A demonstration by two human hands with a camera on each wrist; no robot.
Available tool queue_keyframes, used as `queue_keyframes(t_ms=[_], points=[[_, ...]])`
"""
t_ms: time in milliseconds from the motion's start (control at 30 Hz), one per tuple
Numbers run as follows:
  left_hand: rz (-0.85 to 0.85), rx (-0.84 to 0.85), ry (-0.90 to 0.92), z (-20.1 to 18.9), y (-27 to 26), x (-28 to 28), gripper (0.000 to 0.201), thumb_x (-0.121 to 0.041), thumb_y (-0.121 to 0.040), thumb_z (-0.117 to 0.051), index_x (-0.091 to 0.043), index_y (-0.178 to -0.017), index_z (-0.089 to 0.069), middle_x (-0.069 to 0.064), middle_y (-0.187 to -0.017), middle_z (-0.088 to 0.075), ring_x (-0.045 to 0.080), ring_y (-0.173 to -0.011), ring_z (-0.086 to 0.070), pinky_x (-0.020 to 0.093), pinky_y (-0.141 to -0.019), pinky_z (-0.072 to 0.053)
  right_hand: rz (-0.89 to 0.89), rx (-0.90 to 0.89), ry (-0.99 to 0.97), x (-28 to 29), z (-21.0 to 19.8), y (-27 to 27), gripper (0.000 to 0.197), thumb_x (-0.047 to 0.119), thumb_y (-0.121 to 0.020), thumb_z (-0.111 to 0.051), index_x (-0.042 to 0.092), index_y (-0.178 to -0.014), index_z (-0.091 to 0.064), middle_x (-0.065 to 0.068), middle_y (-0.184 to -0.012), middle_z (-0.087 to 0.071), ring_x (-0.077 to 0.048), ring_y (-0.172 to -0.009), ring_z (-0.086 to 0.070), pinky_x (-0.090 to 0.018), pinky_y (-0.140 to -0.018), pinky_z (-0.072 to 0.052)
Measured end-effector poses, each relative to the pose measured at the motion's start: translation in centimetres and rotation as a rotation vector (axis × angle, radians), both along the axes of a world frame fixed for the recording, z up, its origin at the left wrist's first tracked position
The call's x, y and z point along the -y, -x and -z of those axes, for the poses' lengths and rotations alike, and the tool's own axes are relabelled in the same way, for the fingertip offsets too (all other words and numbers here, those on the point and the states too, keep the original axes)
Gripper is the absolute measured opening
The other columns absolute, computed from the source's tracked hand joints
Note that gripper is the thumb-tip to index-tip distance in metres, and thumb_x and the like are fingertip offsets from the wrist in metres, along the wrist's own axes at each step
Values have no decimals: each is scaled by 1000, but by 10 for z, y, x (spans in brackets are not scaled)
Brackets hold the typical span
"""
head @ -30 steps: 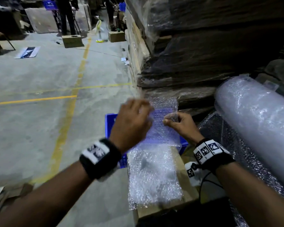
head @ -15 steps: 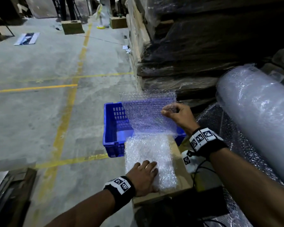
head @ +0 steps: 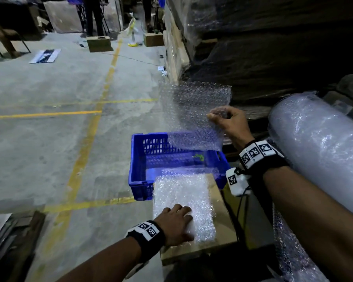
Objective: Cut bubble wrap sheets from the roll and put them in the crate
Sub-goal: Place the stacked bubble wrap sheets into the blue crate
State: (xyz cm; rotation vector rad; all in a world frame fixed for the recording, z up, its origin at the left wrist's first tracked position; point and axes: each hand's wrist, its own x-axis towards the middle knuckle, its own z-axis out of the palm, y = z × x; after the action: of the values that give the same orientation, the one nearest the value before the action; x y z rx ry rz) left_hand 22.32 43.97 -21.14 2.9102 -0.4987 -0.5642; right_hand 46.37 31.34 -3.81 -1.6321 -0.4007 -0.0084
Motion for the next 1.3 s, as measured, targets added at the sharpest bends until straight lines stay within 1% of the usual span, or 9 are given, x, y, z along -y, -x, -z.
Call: queue_keyframes(t_ms=[167, 300, 433, 533, 633, 767, 1000, 1167, 1300], points=[[68, 48, -36, -11, -7, -3, 64, -59, -97, -43, -14, -143, -44, 6, -157, -31, 30, -139, -30, 50, -104, -37, -31, -25, -25, 6, -14, 3, 14, 0, -82, -78, 1, -94, -70, -2, -79, -70, -3, -66, -65, -18, -63, -54], [174, 521, 141, -39, -21, -16, 43, -48, -101, -44, -13, -115, -64, 6, -120, -65, 27, -106, -59, 42, -82, -50, -68, -97, -41, 15, -23, 6, 12, 5, -82, -79, 14, -85, -71, -1, -75, -72, -12, -66, -64, -22, -60, -53], [-459, 949, 619, -93, -59, -60, 34, -37, -97, -52, -9, -109, -64, 3, -103, -66, 21, -95, -59, 31, -85, -45, -134, -251, -106, 25, -28, 10, 19, 14, -70, -84, 11, -83, -69, -2, -76, -72, -16, -73, -64, -27, -65, -52], [-866, 829, 993, -141, -84, -81, 36, -29, -101, -55, -5, -127, -50, 11, -117, -61, 20, -100, -59, 16, -80, -39, -206, -326, -141, 30, -25, 14, 16, 6, -76, -78, 7, -75, -63, 1, -63, -68, -9, -59, -64, -20, -55, -50], [-960, 673, 1139, -158, -98, -91, 45, -40, -102, -49, -13, -136, -36, 13, -121, -57, 12, -87, -60, 7, -64, -42, -269, -368, -117, 33, -20, 18, 18, 8, -73, -79, 7, -79, -62, 0, -66, -65, -8, -56, -57, -16, -49, -44], [-926, 356, 1446, -155, -99, -93, 46, -33, -100, -58, -27, -133, -27, 15, -99, -62, 11, -61, -59, 28, -59, -48, -310, -459, -60, 37, -8, 16, 36, 10, -69, -81, -3, -97, -64, -10, -83, -64, -14, -70, -61, -18, -60, -52], [-761, 292, 1433, -132, -93, -92, 50, 11, -88, -65, -21, -126, -53, 11, -74, -57, 20, -63, -56, 29, -60, -50, -353, -566, -30, 36, 14, 12, 14, 2, -80, -75, 3, -82, -61, -4, -70, -66, -8, -62, -63, -16, -55, -50], [-832, 395, 1303, -126, -94, -97, 26, 11, -87, -67, -7, -106, -68, 8, -92, -65, 7, -61, -59, 22, -63, -53, -164, -486, -31, 17, 35, 7, 38, 12, -80, -79, 3, -112, -60, -1, -74, -73, -11, -61, -68, -22, -52, -52], [-890, 420, 1231, -116, -105, -115, 26, 9, -87, -68, -8, -107, -70, -1, -101, -68, 6, -67, -60, 20, -67, -53, -83, -406, -38, -1, 53, 3, 42, 8, -80, -80, 20, -105, -48, -8, -81, -71, -15, -63, -68, -27, -55, -53]])
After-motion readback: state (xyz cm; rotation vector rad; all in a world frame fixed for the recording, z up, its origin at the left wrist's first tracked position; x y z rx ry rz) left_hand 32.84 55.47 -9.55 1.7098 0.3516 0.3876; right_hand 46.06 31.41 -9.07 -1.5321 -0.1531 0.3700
